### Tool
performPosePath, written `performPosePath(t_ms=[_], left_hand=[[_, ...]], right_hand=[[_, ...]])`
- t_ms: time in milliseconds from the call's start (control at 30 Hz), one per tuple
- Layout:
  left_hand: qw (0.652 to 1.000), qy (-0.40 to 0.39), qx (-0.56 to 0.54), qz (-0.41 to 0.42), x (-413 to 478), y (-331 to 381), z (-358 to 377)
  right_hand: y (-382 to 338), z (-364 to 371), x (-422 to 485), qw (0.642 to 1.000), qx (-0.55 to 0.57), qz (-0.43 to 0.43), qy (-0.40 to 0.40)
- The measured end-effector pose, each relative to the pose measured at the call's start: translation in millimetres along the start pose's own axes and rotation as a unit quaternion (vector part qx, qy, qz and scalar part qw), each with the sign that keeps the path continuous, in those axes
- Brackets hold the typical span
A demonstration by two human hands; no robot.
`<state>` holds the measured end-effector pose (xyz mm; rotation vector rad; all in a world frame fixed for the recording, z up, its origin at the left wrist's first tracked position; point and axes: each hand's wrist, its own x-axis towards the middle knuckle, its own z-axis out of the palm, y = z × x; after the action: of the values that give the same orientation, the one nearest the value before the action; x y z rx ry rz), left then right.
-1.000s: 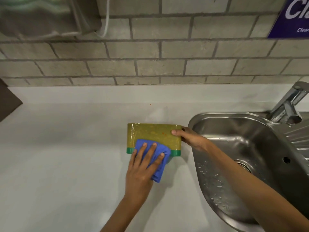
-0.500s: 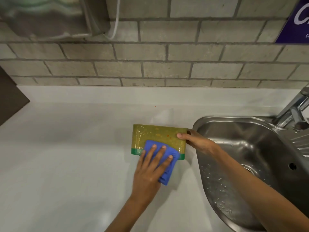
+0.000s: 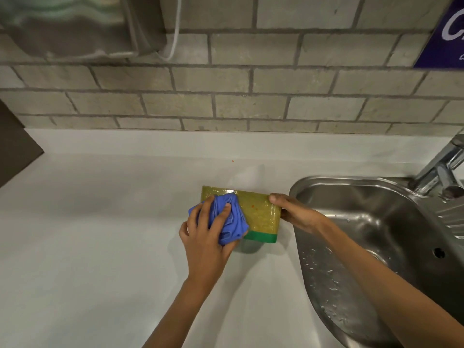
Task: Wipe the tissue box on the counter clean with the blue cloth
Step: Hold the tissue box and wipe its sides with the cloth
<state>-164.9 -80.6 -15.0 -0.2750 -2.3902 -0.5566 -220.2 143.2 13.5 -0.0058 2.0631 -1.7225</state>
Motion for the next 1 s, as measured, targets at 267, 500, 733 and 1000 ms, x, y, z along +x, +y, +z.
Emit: performPosePath(t_ms=[267, 500, 733, 1000], left_hand=[[0.995, -0.005, -0.047, -0.088, 18.4, 10.8, 4.6], [0.98, 0.009, -0.011, -0.196, 24.5, 26.3, 7.4], [0.996, -0.023, 0.025, -0.085, 11.8, 61.4, 16.3], [0.967, 0.041, -0.012, -0.249, 24.7, 13.9, 6.6]], right_hand=[[1.2, 4.2, 1.9, 1.0, -0.002, 0.016, 0.017], [2.6, 3.6, 4.6, 0.999, -0.002, 0.025, 0.046], [-0.8, 8.2, 0.2, 0.998, 0.008, 0.027, 0.064], [-11.4, 14.2, -7.1, 0.996, -0.022, 0.022, 0.079]])
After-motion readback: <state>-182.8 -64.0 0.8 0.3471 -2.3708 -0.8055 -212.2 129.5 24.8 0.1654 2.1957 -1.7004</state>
